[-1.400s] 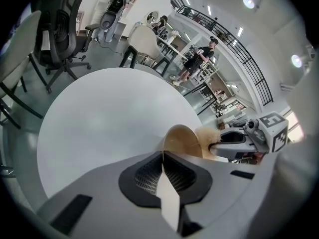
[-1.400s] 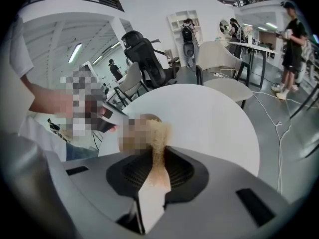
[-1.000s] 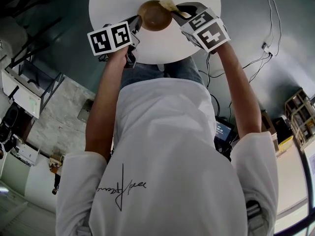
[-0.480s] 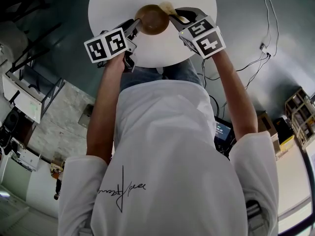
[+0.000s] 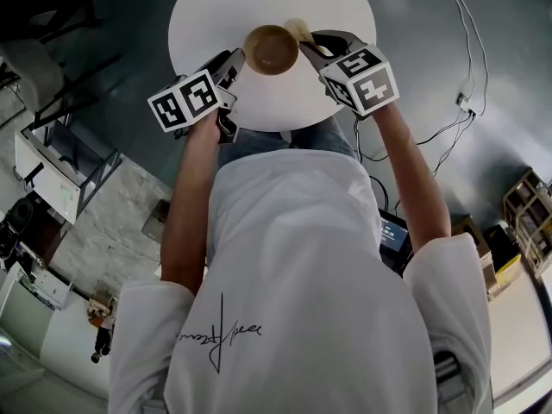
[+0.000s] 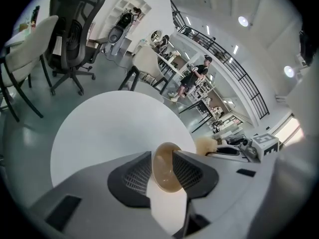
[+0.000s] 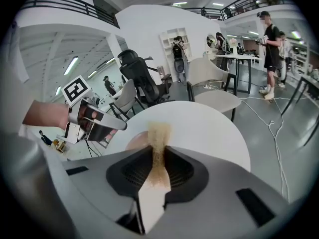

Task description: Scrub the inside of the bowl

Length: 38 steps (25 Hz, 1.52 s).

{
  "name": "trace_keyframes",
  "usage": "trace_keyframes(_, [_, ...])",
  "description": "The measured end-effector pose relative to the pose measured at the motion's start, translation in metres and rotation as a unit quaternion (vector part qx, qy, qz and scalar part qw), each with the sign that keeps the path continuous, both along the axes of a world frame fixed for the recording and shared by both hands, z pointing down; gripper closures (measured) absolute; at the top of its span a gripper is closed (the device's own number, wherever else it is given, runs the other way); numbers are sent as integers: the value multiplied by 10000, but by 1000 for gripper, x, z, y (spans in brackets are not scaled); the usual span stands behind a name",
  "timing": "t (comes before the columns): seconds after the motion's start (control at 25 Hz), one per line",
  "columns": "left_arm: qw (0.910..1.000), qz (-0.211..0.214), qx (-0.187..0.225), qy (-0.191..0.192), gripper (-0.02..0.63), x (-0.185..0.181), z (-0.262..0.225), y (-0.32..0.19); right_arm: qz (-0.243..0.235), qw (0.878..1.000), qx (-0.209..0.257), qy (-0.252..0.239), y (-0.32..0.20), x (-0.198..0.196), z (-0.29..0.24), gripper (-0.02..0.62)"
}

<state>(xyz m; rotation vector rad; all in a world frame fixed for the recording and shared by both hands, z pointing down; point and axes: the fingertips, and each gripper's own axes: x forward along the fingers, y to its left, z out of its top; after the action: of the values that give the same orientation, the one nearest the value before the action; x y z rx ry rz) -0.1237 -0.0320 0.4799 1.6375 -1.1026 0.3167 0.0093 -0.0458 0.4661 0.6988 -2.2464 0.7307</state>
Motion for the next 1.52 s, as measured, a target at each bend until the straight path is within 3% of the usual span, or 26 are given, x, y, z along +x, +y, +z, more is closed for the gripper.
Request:
trace_keyframes(0.36, [9979,-247,568,169,487,12,-47,15,22,9993,170,-344,14,2,-39,509])
trace_keyframes(0.68, [9947,-313,905,363,548,35,-85,35,-127,9955,678,-643,30,4,-91,509])
trace_keyframes(0.84, [9931,-256,1115,248,577,57,-102,41,-162,9924,854,-872,34,19,-117,509])
trace_keyframes(1.08, [9865,-195,1622,-87,598,59,-131,33,45,9883,1000,-1147,36,26,-141,512])
trace_keyframes(1.52, [9730,-85,2263,-439,600,59,-176,42,-416,9791,1286,-1522,54,22,-177,514])
